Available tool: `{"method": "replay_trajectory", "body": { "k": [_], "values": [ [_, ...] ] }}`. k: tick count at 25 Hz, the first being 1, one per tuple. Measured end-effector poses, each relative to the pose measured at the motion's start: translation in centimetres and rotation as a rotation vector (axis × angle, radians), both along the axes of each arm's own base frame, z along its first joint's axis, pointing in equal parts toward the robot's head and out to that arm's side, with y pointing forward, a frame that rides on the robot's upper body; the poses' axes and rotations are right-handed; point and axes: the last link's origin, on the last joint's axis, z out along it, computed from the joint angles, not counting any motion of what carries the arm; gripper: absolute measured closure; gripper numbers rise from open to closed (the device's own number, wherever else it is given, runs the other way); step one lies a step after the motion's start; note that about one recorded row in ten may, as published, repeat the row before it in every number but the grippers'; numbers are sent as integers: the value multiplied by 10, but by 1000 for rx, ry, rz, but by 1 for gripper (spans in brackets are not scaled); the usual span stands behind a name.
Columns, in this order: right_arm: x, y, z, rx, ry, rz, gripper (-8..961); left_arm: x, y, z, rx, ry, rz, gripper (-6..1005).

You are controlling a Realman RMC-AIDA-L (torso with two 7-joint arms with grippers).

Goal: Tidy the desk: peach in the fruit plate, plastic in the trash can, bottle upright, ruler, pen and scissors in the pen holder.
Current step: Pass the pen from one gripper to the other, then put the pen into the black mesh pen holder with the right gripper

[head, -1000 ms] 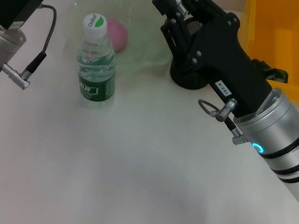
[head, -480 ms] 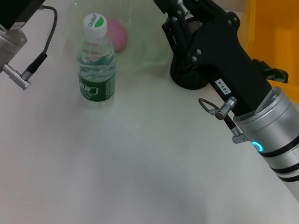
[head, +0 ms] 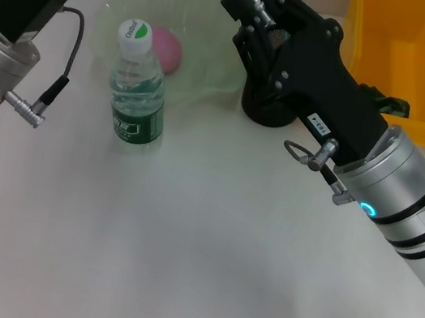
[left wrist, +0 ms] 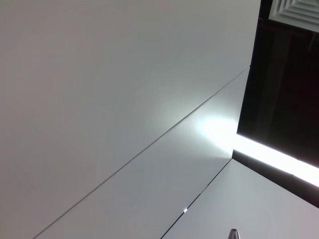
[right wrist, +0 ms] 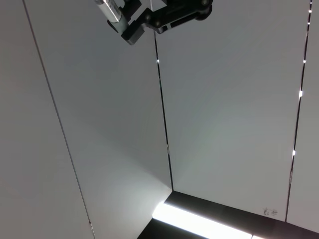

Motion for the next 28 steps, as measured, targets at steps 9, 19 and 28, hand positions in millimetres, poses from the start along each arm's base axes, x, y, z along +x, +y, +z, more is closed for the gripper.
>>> {"method": "replay_trajectory", "body": {
  "k": [9, 19, 28],
  "values": [
    [1, -1, 1, 3, 1, -2, 763, 1, -1, -1, 5, 5, -3, 843],
    [2, -2, 1, 1, 2, -1, 764, 0, -1, -2, -9, -1, 3, 660],
    [20, 0, 27, 74, 49, 5, 764, -14, -6, 19, 80, -10, 13, 376]
  ]
}}
